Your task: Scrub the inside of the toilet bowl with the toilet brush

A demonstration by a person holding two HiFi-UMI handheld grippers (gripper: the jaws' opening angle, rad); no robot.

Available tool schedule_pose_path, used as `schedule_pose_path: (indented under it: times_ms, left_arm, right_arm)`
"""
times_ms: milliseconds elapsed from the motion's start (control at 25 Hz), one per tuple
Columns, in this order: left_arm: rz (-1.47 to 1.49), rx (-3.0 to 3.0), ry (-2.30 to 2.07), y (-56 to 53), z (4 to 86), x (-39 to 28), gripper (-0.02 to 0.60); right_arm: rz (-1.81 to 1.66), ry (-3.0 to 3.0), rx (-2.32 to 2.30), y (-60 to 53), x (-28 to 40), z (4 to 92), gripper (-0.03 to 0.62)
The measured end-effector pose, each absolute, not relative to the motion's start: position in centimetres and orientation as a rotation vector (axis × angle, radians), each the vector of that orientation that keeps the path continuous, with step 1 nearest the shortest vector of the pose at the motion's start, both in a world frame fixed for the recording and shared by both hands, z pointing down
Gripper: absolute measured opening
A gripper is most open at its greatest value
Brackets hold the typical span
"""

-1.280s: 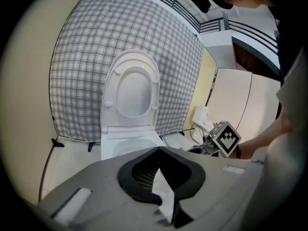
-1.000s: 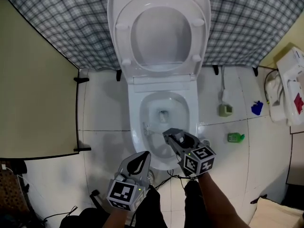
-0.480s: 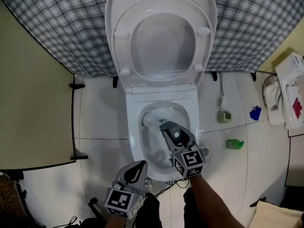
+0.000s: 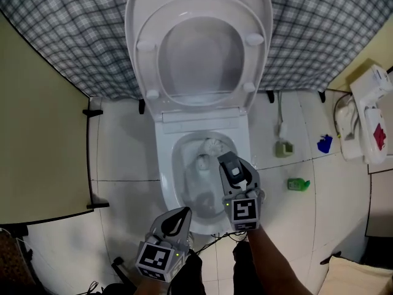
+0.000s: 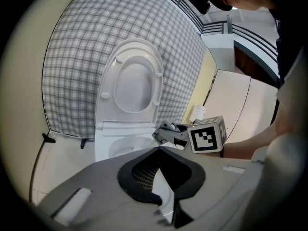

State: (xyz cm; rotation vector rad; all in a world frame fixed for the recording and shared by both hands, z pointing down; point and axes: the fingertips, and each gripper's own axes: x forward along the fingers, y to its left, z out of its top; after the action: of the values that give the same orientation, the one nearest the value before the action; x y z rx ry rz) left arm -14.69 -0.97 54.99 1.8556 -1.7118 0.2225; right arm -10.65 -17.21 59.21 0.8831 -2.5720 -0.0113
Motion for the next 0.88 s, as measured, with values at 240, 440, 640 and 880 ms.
schedule_pose_path:
  times_ms: [240, 440, 640, 880]
  left_arm:
    - [0.219, 1.879, -1.693, -1.0, 54.2, -13.6, 0.006]
    - [0.22, 1.887, -1.681, 0.0, 53.7, -12.7, 0.006]
    - [0.216, 1.896, -1.667, 1.3, 53.3, -12.0, 0.006]
    - [0.214, 1.905, -1.667, 2.7, 52.0, -11.5, 0.006]
  right_arm:
    - [0.032, -2.428, 1.063, -16.4, -6.6, 58.6, 0.206]
    - [0.16, -2.32, 1.209, -14.7, -3.3, 58.8, 0.206]
    - [0.323, -2.172, 1.289, -11.4, -0.5, 59.0, 0.206]
    - [0.399, -2.077, 1.277, -7.9, 1.0, 58.6, 0.204]
